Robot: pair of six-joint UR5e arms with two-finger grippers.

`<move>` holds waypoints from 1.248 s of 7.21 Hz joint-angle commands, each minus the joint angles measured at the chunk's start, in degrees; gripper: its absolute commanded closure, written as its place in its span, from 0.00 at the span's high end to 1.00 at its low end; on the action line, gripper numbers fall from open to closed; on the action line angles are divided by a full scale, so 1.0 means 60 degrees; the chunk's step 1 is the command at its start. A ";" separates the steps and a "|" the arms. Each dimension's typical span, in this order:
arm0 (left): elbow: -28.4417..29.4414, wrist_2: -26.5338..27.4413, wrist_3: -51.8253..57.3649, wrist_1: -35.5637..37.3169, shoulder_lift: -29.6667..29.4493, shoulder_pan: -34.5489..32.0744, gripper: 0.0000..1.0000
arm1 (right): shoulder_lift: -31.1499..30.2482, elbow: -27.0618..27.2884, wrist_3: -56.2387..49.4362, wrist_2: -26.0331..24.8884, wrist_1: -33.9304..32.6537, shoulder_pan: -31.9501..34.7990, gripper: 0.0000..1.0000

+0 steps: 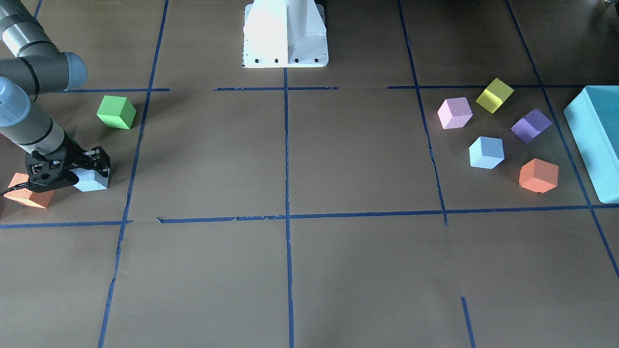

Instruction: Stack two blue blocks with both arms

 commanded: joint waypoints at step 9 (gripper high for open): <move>-0.0060 -0.0050 0.0007 -0.0017 -0.0004 -0.0008 1.00 | 0.7323 -0.2528 0.6542 -0.2615 -0.3293 -0.3837 0.10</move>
